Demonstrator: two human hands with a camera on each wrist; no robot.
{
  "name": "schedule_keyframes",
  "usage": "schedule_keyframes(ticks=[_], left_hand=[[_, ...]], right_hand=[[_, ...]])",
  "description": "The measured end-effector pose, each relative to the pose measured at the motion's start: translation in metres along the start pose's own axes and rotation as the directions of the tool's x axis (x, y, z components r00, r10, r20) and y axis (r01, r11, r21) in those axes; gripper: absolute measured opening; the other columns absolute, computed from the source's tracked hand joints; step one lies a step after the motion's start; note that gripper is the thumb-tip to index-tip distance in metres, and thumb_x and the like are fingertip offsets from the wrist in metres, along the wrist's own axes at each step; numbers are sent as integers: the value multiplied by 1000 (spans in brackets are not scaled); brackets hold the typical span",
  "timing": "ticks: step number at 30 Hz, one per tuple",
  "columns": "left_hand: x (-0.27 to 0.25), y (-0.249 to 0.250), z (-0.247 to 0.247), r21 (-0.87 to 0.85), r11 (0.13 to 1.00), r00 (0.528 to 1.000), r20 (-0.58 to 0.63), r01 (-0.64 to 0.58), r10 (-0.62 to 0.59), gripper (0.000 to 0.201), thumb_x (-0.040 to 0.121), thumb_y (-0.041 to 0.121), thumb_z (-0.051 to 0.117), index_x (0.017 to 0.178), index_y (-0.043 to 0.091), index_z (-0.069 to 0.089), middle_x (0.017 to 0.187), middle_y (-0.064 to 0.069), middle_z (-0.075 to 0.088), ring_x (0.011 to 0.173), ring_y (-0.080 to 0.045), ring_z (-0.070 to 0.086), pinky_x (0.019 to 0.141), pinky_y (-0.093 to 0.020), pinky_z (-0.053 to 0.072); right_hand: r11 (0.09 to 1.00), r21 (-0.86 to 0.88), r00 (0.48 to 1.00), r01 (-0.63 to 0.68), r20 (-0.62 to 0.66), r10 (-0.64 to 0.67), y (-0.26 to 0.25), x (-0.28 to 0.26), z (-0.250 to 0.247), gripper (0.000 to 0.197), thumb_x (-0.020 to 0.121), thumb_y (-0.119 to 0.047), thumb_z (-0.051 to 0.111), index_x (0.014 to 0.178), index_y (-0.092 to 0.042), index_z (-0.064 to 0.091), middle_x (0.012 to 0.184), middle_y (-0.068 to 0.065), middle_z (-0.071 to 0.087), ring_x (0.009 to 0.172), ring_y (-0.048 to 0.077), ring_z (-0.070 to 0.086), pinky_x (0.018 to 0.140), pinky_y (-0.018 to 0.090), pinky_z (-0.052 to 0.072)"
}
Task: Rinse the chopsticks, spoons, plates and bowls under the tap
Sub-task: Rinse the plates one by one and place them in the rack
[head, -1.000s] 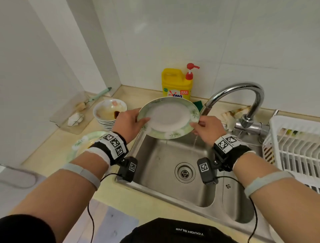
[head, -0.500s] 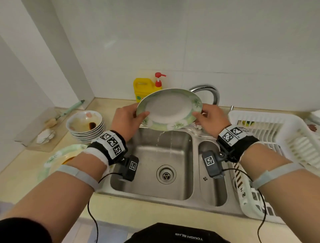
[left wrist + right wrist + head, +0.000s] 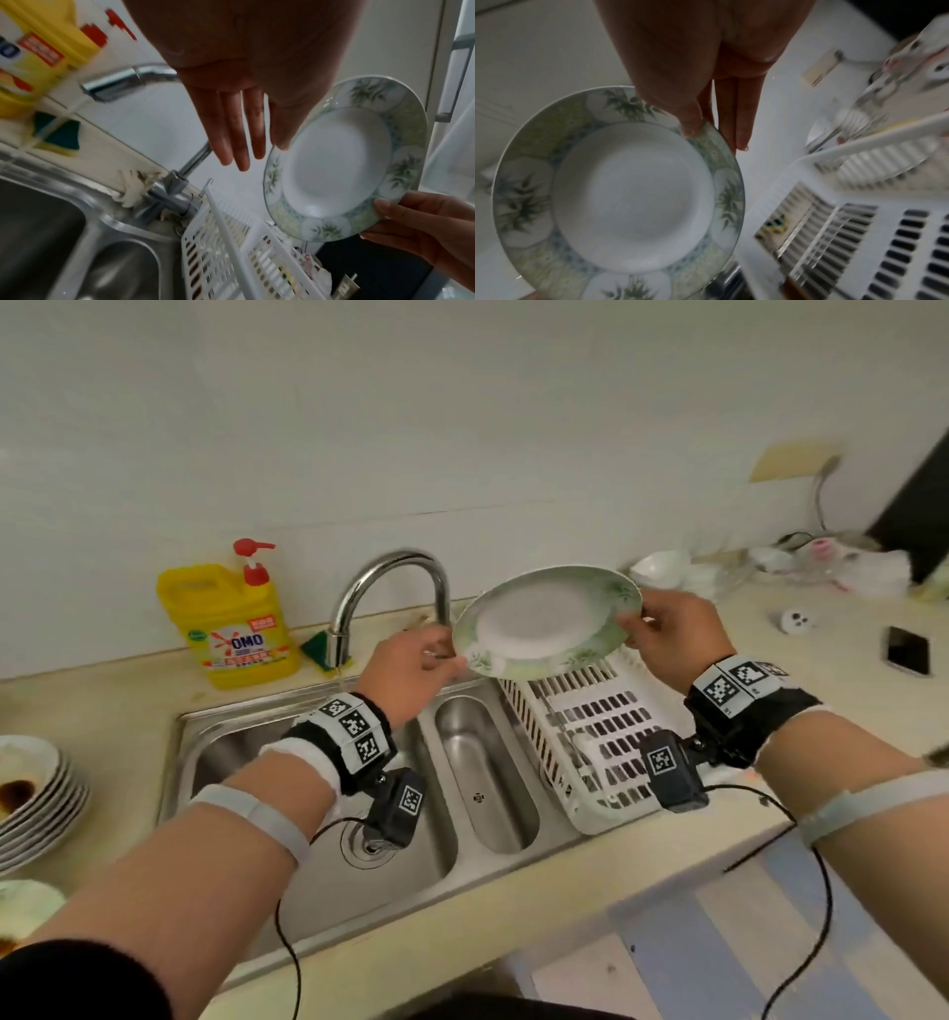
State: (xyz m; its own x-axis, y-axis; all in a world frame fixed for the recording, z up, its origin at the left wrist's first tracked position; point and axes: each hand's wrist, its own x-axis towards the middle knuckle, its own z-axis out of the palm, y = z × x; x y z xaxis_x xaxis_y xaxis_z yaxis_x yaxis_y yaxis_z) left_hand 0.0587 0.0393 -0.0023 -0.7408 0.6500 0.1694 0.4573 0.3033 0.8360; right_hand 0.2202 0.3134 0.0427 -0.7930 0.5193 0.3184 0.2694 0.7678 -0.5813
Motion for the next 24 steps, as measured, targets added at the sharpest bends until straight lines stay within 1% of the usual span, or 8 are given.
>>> schedule_keyframes(ticks=[4, 6, 9, 12, 14, 18, 21, 24], left_hand=[[12, -1, 34, 54, 998, 992, 124, 31, -38, 30, 94, 26, 70, 123, 33, 67, 110, 19, 68, 91, 10, 61, 77, -7, 45], [20, -2, 49, 113, 992, 981, 179, 53, -73, 34, 96, 27, 68, 129, 30, 63, 115, 16, 64, 91, 10, 59, 73, -5, 39], [38, -3, 71, 228, 969, 961, 234, 92, -146, 48, 96, 30, 67, 141, 28, 52, 129, 3, 62, 102, -9, 62, 79, -18, 43], [57, -2, 96, 303, 940, 941, 245, 156, -235, 69, 97, 32, 66, 156, 24, 31, 144, -5, 54, 128, -23, 55, 102, -33, 47], [69, -1, 114, 328, 923, 924, 247, 204, -292, 82, 97, 36, 65, 161, 23, 16, 151, -8, 50, 135, -27, 51, 109, -39, 43], [89, -3, 141, 414, 871, 910, 192, 264, -368, 90, 98, 37, 63, 162, 18, 2, 148, -10, 53, 123, -28, 61, 91, -31, 50], [95, -10, 150, 404, 871, 904, 193, 281, -381, 78, 96, 33, 66, 157, 17, 20, 147, -8, 53, 120, -26, 63, 101, -40, 53], [96, -19, 153, 417, 857, 895, 183, 303, -406, 67, 94, 27, 69, 148, 21, 30, 132, -4, 63, 95, -17, 70, 85, -42, 61]], right_hand=[[985, -120, 989, -122, -103, 110, 40, -12, -35, 17, 97, -28, 59, 97, -22, 76, 82, 2, 75, 82, 29, 72, 80, 47, 59], [971, -164, 979, -172, -134, 151, 56, -14, -43, 16, 98, -24, 59, 95, -20, 75, 79, 6, 73, 84, 35, 69, 79, 45, 57], [948, -211, 966, -238, -150, 209, 80, -7, -47, 17, 99, -25, 59, 98, -18, 75, 85, 13, 73, 87, 39, 65, 73, 36, 49], [920, -253, 954, -298, -124, 275, 101, 4, -44, 21, 100, -22, 54, 91, -17, 72, 82, 15, 68, 80, 39, 60, 68, 34, 41], [901, -297, 949, -316, -87, 304, 114, 13, -38, 21, 100, -21, 52, 84, -17, 66, 85, 16, 68, 79, 37, 58, 67, 34, 39], [885, -354, 947, -301, -2, 321, 139, 36, -19, 21, 99, -18, 50, 79, -18, 58, 88, 15, 68, 86, 38, 62, 69, 32, 38], [883, -352, 935, -311, 52, 350, 150, 50, 0, 21, 99, -21, 50, 85, -16, 65, 86, 13, 66, 91, 38, 64, 72, 33, 41], [890, -287, 911, -355, 108, 398, 166, 63, 20, 20, 98, -22, 52, 94, -14, 70, 95, 14, 69, 95, 39, 64, 80, 38, 52]])
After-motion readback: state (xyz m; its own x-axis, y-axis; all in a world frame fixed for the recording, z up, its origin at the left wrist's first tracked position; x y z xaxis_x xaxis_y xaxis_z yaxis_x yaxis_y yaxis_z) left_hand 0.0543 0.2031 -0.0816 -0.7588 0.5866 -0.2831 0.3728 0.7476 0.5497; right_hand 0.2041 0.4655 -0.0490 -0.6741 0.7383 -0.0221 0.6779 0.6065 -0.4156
